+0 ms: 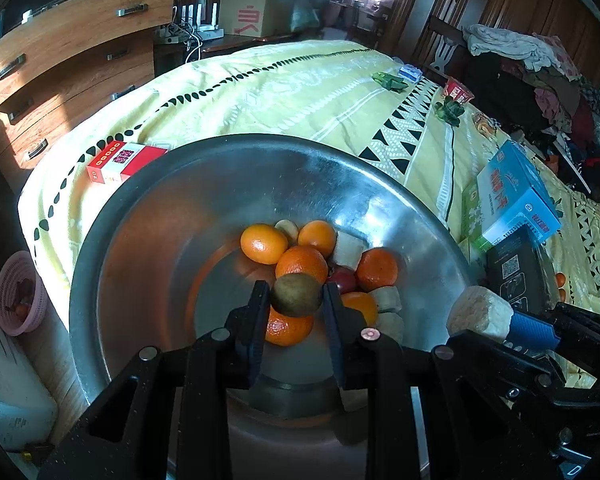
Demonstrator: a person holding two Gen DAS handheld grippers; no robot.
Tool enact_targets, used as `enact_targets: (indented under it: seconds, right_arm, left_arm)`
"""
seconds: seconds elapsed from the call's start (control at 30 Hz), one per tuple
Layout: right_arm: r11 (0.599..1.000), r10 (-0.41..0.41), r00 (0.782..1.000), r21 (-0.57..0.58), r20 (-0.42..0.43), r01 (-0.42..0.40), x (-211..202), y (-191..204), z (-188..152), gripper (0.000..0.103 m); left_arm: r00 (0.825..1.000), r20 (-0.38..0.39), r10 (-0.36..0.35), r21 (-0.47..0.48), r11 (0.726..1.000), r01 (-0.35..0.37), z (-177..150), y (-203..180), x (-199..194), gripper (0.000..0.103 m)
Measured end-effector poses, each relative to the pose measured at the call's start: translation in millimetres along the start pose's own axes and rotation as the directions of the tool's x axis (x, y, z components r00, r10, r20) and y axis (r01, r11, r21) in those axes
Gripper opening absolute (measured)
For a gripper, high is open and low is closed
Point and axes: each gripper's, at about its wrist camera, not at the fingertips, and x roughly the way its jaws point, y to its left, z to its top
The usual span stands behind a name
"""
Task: Organize fruits
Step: 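Open both tools to drop the kiwi and cube into the bowl, then move both open tools back to the fruit pile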
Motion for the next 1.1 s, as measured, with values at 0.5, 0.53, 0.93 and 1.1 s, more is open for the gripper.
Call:
enact_targets:
  seconds: [0.5,0.53,0.93,1.1]
  right_arm:
    - [0.998,-0.041,0.999,0.046,-0.001,0.041,-3,-8,-4,0.071]
    - [0.998,-0.049,0.999,0.042,0.014,0.048,-9,-6,-4,0.071]
    - [0.974,-0.203,0.879,0.001,0.432,0.225,-179,-11,-102,0.095]
    - [0.928,-0.346,0.900,0.237,0.267,0.286,-191,-85,-182,0.094]
  left_arm:
    - [1.000,0.015,0.013,-0.058,0.998,-0.012,2,10,-1,0.067]
    - [1.000,0.026,0.014,-0.066,0.998,-0.012,3,11,-4,0.067]
    - [0.959,0.262,-0.105,0.112,0.991,0.078,14,-78,-88,0.068]
    - [0.883,0.260,-0.392,0.408,0.873,0.267,-17,-209,-130,0.068]
